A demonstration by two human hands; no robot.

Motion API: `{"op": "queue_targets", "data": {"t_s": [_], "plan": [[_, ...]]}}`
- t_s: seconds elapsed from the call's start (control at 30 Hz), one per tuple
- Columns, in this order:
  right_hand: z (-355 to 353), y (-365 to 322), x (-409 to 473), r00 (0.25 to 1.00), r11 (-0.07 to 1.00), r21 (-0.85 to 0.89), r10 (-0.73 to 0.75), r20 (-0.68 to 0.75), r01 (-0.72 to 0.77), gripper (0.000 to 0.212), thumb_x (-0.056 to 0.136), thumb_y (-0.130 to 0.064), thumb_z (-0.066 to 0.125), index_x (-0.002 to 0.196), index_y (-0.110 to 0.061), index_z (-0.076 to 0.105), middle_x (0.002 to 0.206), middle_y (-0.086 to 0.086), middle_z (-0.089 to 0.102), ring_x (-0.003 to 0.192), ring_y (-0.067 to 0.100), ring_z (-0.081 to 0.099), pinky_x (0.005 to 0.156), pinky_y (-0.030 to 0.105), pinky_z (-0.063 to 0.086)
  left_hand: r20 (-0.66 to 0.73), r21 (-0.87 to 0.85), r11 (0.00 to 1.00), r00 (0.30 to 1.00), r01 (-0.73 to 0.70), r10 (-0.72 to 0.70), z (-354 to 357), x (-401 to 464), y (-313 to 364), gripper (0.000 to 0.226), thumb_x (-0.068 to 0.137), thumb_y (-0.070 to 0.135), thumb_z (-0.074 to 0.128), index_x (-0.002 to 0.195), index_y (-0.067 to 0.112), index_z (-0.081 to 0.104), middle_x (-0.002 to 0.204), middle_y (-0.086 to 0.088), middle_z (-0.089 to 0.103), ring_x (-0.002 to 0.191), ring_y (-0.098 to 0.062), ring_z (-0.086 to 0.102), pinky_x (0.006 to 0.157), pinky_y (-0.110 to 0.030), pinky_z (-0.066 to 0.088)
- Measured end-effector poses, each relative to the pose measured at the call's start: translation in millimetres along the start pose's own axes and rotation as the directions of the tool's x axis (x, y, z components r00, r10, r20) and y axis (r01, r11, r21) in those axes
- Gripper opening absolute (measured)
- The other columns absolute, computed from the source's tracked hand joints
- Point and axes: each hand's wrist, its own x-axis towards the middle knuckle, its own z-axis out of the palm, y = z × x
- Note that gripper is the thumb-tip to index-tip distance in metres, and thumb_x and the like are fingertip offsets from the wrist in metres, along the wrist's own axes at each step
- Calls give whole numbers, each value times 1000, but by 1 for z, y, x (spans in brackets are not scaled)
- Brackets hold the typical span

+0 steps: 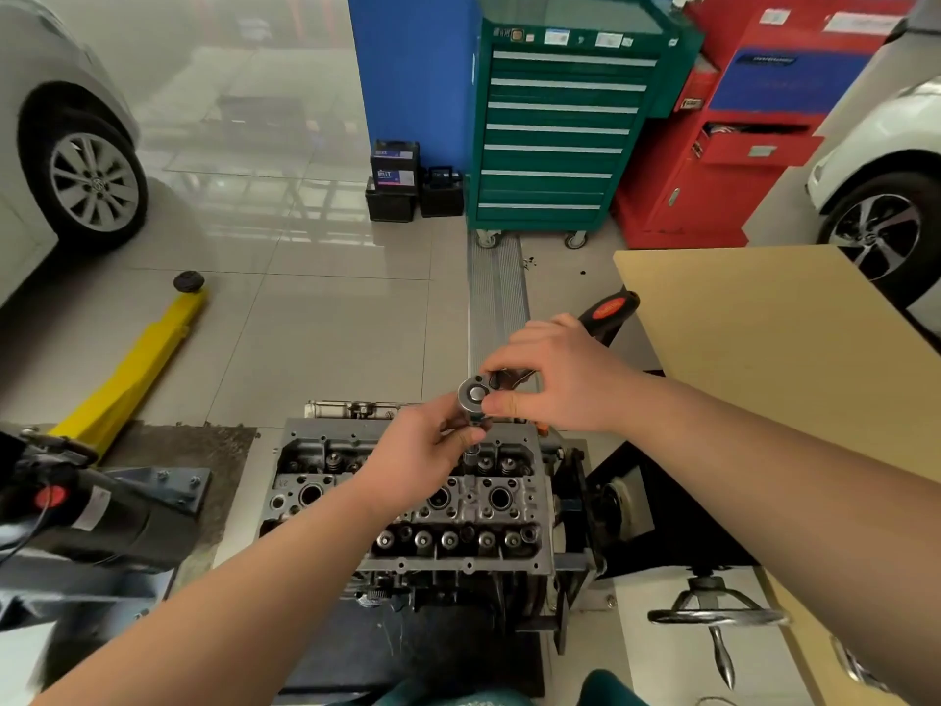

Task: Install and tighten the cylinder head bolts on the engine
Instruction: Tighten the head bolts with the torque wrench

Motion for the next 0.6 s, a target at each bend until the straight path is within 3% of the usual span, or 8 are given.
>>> {"op": "queue_targets", "data": {"t_s": [0.17, 0.27, 0.4, 0.5, 0.6], "plan": [[0, 7, -2, 1000, 1000, 9, -8, 24, 8, 57, 84, -81, 47, 112, -39, 72, 89, -24, 58, 94, 3, 51, 93, 39, 32, 18, 61, 998, 999, -29, 28, 4, 3, -1, 41, 99, 14, 69, 108, 53, 61, 103, 34, 72, 101, 8, 68, 86, -7, 48], [3, 8, -8, 999, 1000, 5, 18, 31, -18, 60, 85, -82, 43, 114, -37, 71, 92, -23, 60, 97, 6, 54, 90, 39, 34, 55, 70, 998, 998, 7, -11, 5, 6, -5, 27, 100, 16, 69, 115, 38, 66, 104, 20, 77, 102, 2, 70, 92, -22, 55], [9, -3, -20, 999, 950, -307, -45, 17, 48, 63, 93, -84, 20, 107, -34, 56, 88, -16, 62, 86, 18, 61, 76, 39, 42, 74, 110, 994, 997, -21, 13, 7, 2, -7, 14, 100, 15, 69, 110, 24, 67, 91, 12, 74, 82, -4, 67, 77, -31, 56], [16, -13, -27, 993, 876, -467, -117, 30, 117, 58, 98, -77, 11, 101, -27, 40, 84, -3, 64, 74, 27, 63, 66, 41, 46, 92, 110, 990, 993, -87, 77, 2, -5, -3, 32, 99, 11, 70, 98, 41, 59, 78, 25, 66, 68, 2, 58, 66, -13, 42], [11, -14, -26, 988, 855, -495, -134, 73, 153, 59, 99, -73, 14, 101, -23, 44, 86, 0, 65, 75, 28, 63, 66, 43, 48, 97, 96, 993, 994, -69, 60, 0, -4, 0, 41, 98, 9, 73, 98, 47, 57, 82, 37, 65, 71, 10, 60, 67, -5, 40]]}}
